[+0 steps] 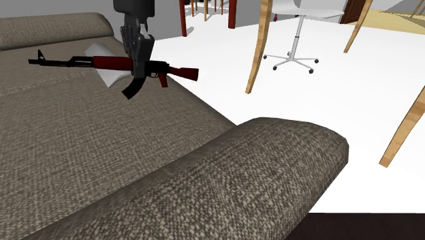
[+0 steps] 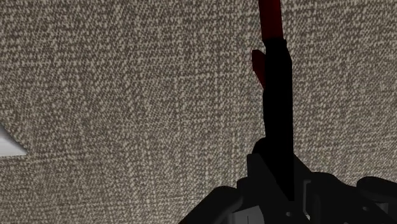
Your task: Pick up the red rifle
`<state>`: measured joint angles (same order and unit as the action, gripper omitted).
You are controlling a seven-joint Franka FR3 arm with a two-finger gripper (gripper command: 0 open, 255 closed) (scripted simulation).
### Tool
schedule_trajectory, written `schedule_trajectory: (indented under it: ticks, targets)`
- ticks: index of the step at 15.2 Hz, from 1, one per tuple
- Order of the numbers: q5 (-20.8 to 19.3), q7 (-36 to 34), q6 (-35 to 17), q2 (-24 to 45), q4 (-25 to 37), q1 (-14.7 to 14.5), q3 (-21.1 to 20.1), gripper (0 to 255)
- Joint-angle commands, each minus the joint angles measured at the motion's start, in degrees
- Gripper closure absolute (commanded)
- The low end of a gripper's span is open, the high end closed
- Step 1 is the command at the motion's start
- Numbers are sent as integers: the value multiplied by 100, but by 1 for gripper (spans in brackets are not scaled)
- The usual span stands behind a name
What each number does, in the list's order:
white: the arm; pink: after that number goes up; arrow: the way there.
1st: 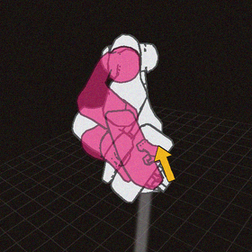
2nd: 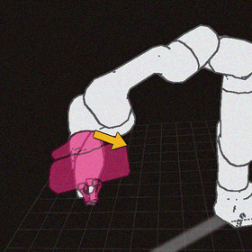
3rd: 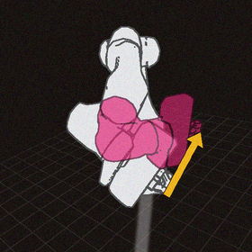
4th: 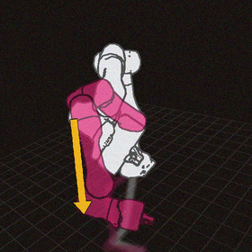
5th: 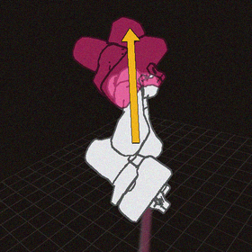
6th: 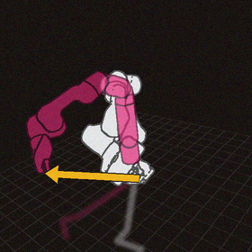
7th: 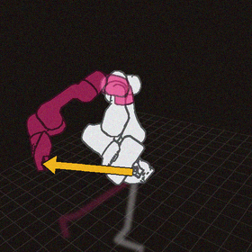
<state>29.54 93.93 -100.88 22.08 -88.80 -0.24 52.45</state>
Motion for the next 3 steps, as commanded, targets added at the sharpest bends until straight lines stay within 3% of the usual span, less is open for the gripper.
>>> schedule_trajectory:
  ticks: [1,3]
  targets:
    - [-17,-36,144,-5,149,33,10,255]
    - [-19,-39,155,-6,159,35,10,255]
